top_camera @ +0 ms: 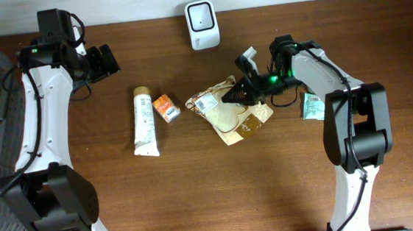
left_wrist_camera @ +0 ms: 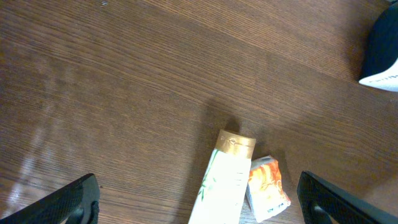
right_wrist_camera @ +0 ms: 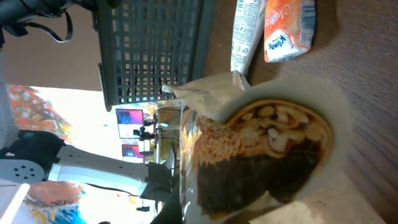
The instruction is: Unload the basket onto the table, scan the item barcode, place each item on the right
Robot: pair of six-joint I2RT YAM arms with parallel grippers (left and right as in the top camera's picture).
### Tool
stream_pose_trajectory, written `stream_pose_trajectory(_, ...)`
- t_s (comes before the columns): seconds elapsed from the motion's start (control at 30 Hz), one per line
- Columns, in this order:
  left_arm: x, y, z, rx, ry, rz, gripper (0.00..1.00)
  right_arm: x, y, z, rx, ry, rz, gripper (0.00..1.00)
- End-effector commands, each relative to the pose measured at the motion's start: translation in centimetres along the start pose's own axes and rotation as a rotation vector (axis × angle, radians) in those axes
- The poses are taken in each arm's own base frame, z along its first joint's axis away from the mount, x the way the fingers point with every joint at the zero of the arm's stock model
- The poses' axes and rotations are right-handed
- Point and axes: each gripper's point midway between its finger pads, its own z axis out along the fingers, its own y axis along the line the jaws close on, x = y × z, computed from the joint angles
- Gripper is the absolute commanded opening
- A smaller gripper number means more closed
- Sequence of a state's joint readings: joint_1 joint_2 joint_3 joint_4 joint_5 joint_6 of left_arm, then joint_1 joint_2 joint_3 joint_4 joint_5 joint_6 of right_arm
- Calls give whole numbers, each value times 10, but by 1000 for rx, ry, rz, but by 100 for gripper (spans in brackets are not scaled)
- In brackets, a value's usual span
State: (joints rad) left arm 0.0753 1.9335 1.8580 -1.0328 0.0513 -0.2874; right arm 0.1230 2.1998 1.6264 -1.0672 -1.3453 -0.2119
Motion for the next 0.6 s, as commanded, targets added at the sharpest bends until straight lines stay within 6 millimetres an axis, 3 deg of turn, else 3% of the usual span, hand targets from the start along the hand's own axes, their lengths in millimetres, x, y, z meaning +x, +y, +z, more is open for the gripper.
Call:
stream_pose_trajectory(0.0,-5,0,-11,-1,-28,4,99,-5,6,-7,130,1,-61,4)
stream_pose_trajectory(0.03,-5,0,-11,-1,-28,4,99,-4,-28,-15,330,15,-12,9)
stream_pose_trajectory(0.1,-5,0,-11,-1,-28,4,99,-10,-74,-46,670,-7,44,47)
stream_pose_trajectory(0.13,-5,0,-11,-1,-28,4,99,-22,-71,-59,759,-25,25,54)
stream_pose_trajectory(0.2,-5,0,-11,-1,-28,4,99,-39,-49,-76,845,-50,-16,57)
stream_pose_trajectory(0.27,-5,0,-11,-1,-28,4,99,-48,-14,-87,965,-45,-65,58)
stream_pose_trajectory(0.33,-5,0,-11,-1,-28,4,99,-40,2,-73,1007,6,-79,74)
stream_pose_trajectory(0.43,-5,0,-11,-1,-28,4,99,-4,-1,-30,1131,149,-47,75)
stream_pose_trajectory(0.57,-5,0,-11,-1,-28,4,99,33,-17,5,1340,226,-23,75)
